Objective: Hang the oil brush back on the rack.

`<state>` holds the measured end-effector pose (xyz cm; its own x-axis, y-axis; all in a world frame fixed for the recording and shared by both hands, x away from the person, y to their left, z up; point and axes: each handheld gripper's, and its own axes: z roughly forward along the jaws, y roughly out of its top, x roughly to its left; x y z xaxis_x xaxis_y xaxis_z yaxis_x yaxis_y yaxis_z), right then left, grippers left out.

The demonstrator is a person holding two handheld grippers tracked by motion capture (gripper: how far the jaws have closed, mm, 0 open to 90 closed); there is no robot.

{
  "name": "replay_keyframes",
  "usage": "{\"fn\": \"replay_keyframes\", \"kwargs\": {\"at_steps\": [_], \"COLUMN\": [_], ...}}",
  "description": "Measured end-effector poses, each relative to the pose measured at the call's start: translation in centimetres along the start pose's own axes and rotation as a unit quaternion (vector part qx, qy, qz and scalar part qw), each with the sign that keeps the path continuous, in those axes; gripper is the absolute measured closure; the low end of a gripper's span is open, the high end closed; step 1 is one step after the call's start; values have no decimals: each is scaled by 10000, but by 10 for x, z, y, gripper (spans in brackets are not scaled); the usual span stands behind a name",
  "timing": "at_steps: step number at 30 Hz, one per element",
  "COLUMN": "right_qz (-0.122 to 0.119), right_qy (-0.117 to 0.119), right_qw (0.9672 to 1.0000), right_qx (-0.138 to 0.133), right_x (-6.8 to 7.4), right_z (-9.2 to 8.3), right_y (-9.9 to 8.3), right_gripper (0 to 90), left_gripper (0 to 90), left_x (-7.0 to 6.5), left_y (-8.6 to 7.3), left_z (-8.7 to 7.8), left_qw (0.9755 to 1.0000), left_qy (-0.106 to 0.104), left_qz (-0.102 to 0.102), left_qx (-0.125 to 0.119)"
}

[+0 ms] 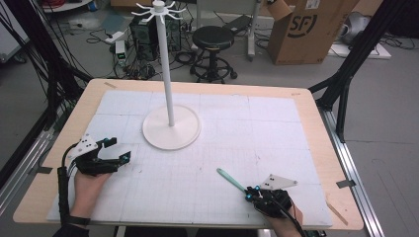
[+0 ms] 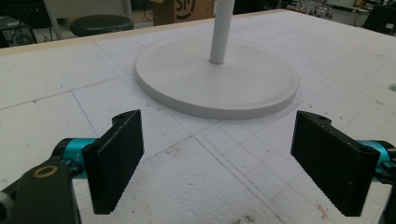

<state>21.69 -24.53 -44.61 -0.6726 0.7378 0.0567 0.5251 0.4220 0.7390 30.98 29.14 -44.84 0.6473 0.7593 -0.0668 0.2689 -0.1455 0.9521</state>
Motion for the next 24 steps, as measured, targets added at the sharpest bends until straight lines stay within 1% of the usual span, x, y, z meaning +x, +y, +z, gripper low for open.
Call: {"fn": "replay_keyframes", "kwargs": {"at_steps": [3, 6, 7, 14, 15, 16, 18, 19, 20, 22, 23, 24], "right_qz": [47, 87, 81, 200, 200, 224, 246, 246, 264, 276, 276, 254], "right_qy": [22, 27, -24, 66, 66, 99, 140, 140, 195, 263, 263, 303], "right_qw": [10000, 9999, 9998, 9986, 9986, 9979, 9973, 9973, 9964, 9954, 9954, 9944], "right_qx": [-23, -117, -166, -485, -485, -593, -684, -684, -776, -880, -880, -984], "right_x": [-1, -2, -3, -8, -8, -9, -11, -11, -12, -14, -14, -16], "right_z": [0, 0, 0, -4, -4, -5, -6, -6, -7, -9, -9, -12], "right_y": [-1, -2, -2, 7, 7, 13, 18, 18, 25, 32, 32, 42], "right_gripper": [826, 827, 828, 828, 828, 828, 828, 828, 828, 828, 828, 828], "left_gripper": [179, 179, 180, 180, 180, 181, 180, 180, 180, 180, 180, 181], "left_x": [0, 0, 0, 0, 0, 0, 0, 0, 0, 0, 0, 0], "left_y": [0, 0, 0, 0, 0, 0, 0, 0, 0, 0, 0, 0], "left_z": [0, 0, 0, 0, 0, 0, 0, 0, 0, 0, 0, 0], "left_qw": [10000, 10000, 10000, 10000, 10000, 10000, 10000, 10000, 10000, 10000, 10000, 10000], "left_qy": [-2, -1, -2, -1, -1, 1, -1, -2, -3, -4, -3, -6], "left_qz": [-1, -4, -3, -1, -1, 2, 0, 1, 0, 1, 3, 1], "left_qx": [3, 1, 2, 4, 4, 5, 1, 1, 0, 2, 1, 2]}}
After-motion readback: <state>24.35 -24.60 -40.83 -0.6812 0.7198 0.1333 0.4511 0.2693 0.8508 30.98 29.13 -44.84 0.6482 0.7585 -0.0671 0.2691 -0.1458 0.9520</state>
